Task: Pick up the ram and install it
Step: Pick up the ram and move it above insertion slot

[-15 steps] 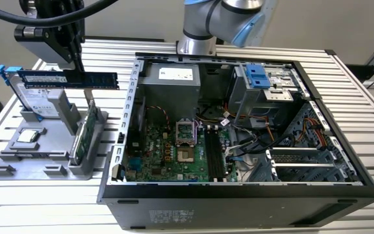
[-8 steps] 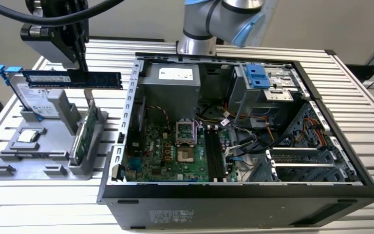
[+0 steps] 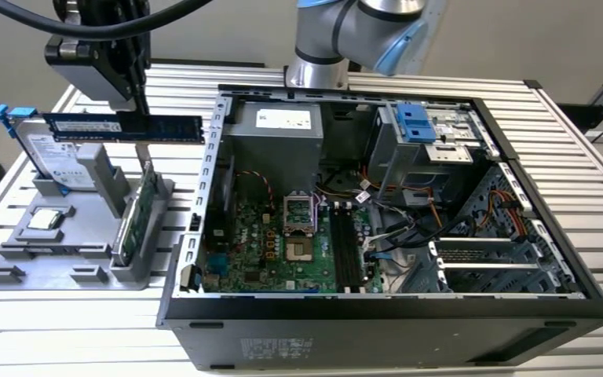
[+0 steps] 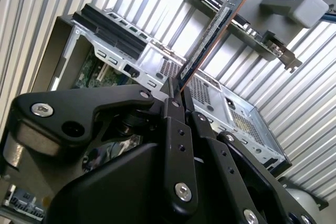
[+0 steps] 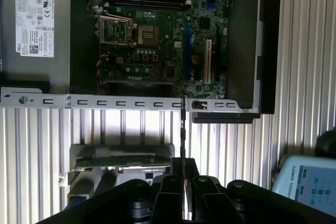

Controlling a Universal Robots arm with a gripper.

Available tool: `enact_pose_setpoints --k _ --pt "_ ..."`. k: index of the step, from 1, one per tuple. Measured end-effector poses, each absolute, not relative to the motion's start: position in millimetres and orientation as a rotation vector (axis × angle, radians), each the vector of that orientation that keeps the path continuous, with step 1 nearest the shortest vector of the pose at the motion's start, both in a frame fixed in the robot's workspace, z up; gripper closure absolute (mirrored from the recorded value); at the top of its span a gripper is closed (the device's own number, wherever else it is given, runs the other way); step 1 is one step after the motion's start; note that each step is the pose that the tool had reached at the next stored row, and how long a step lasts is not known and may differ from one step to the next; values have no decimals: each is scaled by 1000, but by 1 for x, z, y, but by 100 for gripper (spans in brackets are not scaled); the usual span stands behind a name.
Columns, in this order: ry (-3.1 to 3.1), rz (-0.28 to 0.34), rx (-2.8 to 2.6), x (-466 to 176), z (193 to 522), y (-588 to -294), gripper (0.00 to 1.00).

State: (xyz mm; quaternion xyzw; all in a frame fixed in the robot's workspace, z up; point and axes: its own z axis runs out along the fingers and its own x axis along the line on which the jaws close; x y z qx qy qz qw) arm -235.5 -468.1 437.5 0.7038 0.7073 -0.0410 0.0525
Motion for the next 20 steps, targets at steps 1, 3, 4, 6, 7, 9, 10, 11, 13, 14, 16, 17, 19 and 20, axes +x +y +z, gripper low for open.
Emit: enact_pose_setpoints --k 1,3,4,6,7,9,10,11,13,14,16,17,19,20 --pt "2150 -125 2140 -235 437 -468 100" --pt "2150 -126 2139 -233 437 -468 100" --pt "2150 -126 2139 -233 437 -467 100" --pt "2149 -127 2139 -231 437 -467 100" --pt "2149 -127 2139 -230 437 -467 100" --pt "2149 -128 2138 -229 438 -467 100" --pt "2149 -129 2138 -228 437 -467 100" --pt "2149 -129 2138 -227 437 -466 100" --pt "2148 -129 2138 -226 437 -466 100" --pt "2148 -130 2138 -225 437 -466 100" --pt "2148 -130 2137 -222 437 -465 100" --pt "2148 -129 2137 -220 437 -465 100" --pt "2148 -129 2137 -217 437 -464 100" --pt "2148 -130 2137 -215 437 -463 100"
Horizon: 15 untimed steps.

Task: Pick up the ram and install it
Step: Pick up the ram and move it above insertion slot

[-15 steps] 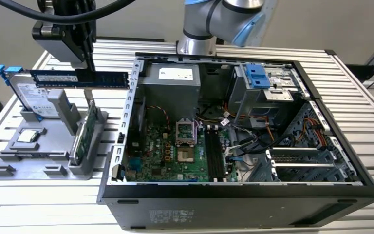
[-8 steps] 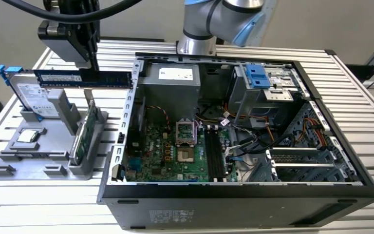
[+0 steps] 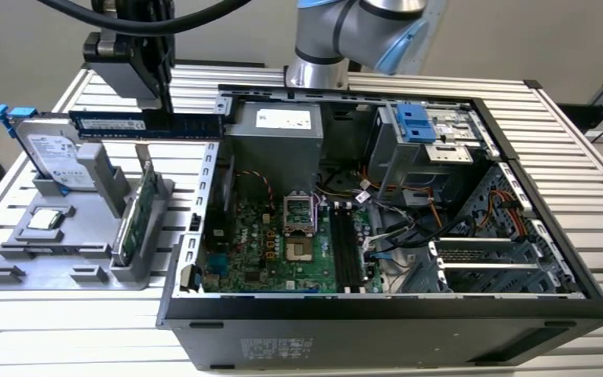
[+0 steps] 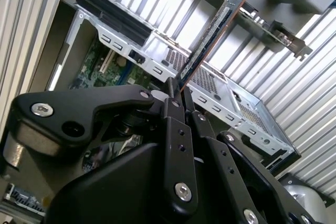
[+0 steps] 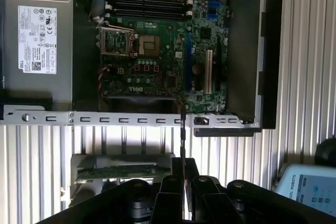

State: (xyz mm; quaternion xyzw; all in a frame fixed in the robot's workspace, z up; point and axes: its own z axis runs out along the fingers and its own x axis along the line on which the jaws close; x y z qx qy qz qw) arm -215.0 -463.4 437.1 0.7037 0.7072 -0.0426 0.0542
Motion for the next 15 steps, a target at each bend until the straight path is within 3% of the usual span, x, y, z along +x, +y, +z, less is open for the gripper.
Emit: enact_pose_setpoints --k 15 --pt "2148 -129 2138 -187 433 -451 100"
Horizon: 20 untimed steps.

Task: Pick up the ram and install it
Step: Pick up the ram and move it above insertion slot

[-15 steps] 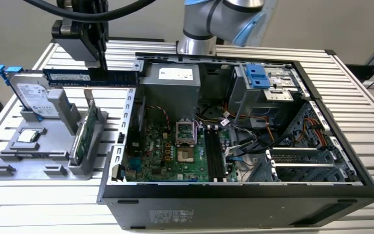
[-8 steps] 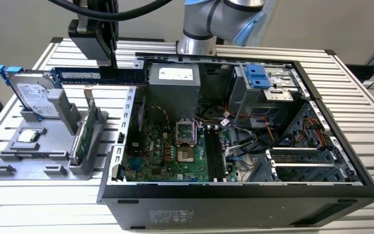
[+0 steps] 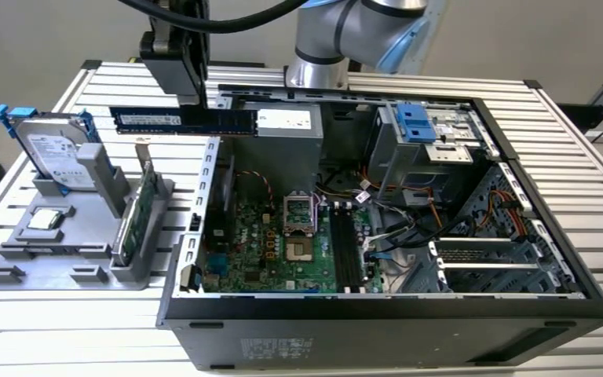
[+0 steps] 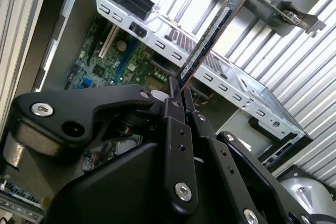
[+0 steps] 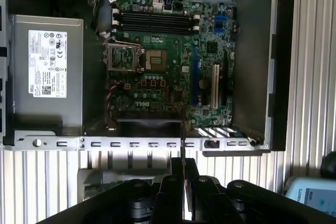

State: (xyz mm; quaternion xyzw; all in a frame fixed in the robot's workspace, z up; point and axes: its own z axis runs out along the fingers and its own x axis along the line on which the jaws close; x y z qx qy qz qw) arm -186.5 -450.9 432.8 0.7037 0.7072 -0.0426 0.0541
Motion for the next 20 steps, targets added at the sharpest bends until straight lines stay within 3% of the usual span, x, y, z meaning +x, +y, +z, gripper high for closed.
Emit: enact_pose_setpoints --k 20 --pt "2148 -129 2138 -148 426 -437 100"
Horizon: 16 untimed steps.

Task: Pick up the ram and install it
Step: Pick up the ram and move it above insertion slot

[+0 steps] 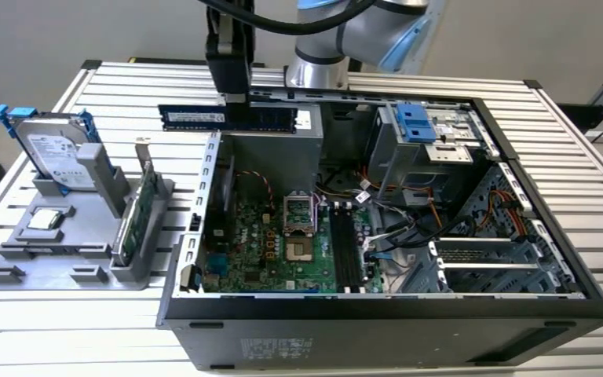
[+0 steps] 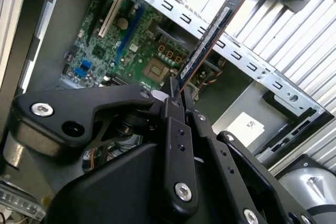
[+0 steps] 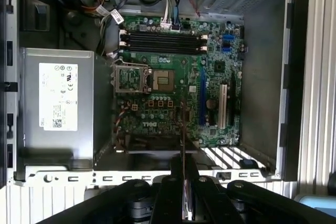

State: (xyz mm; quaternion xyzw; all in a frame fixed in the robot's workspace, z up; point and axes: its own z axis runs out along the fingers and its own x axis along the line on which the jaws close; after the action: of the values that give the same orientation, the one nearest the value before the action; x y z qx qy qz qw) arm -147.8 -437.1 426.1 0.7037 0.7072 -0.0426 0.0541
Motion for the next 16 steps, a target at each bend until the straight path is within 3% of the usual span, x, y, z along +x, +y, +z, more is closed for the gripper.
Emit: enact_pose_setpoints --k 16 --pt "2148 -130 2137 -122 420 -423 100"
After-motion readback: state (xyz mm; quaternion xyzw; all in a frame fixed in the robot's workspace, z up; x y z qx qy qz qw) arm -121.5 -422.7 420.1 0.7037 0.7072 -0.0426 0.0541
